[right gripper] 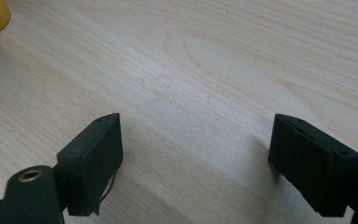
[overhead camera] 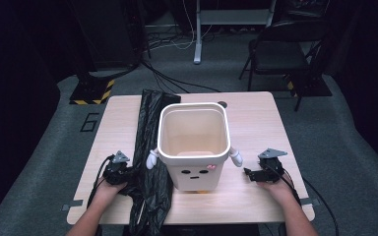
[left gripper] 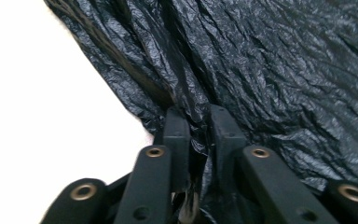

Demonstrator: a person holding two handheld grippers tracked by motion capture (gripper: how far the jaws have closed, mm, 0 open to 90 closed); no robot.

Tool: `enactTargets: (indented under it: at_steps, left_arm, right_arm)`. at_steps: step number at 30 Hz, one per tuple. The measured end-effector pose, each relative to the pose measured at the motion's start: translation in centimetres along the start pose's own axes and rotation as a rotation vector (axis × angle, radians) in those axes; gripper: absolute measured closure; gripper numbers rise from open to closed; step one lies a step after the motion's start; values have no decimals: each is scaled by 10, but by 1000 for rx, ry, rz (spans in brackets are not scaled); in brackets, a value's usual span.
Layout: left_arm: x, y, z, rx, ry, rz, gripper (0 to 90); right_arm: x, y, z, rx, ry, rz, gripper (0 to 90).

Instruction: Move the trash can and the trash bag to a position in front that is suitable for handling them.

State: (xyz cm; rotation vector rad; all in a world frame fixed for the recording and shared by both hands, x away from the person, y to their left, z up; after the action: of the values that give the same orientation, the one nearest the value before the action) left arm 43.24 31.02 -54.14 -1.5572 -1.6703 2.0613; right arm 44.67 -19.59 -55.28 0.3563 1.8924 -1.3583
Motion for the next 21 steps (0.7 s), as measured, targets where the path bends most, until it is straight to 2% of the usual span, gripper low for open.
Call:
enactTargets:
  at_steps: [1, 2, 5, 8, 10, 12, 14, 16, 18, 21]
  left_arm:
    - [2, -1, -4, -4, -20, 5, 825]
    - [2, -1, -4, -4, -20, 5, 829]
    - [9, -5, -15, -22, -81, 7, 848]
    - [14, -8, -21, -32, -104, 0, 859]
    - [18, -12, -28, -56, -123, -2, 860]
    - [20, -13, -30, -62, -127, -4, 860]
    - [26, -18, -39, -84, -156, -3, 860]
    - [31, -20, -44, -85, -187, 3, 860]
    - [33, -21, -46, -85, -200, 5, 860]
    - [40, -27, -55, -113, -211, -5, 859]
  right_arm:
    - [0, 0, 0, 0, 2, -1, 164]
    - [0, 0, 0, 0, 2, -1, 164]
    - [0, 0, 0, 0, 2, -1, 164]
    - [0, 0, 0, 0, -1, -1, 164]
    - [0, 0, 0, -1, -3, -1, 164]
    - [0, 0, 0, -1, -5, -2, 164]
    - [0, 0, 0, -1, -4, -1, 164]
    - [0, 0, 0, -1, -6, -2, 164]
    - [0, 0, 0, -2, -6, -2, 164]
    - [0, 0, 0, -3, -5, -2, 164]
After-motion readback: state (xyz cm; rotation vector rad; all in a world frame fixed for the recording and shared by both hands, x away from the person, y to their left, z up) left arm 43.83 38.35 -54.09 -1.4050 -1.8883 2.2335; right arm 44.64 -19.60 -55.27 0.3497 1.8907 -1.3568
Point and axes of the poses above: each handheld gripper's, and its own axes: y roughly forward along the jaws, x roughly out of its underside, z roughly to its right, the point moved 4 cm from there along y, roughly forward along the jaws, and after that the axes turned 11 degrees about y, right-handed, at the moved point
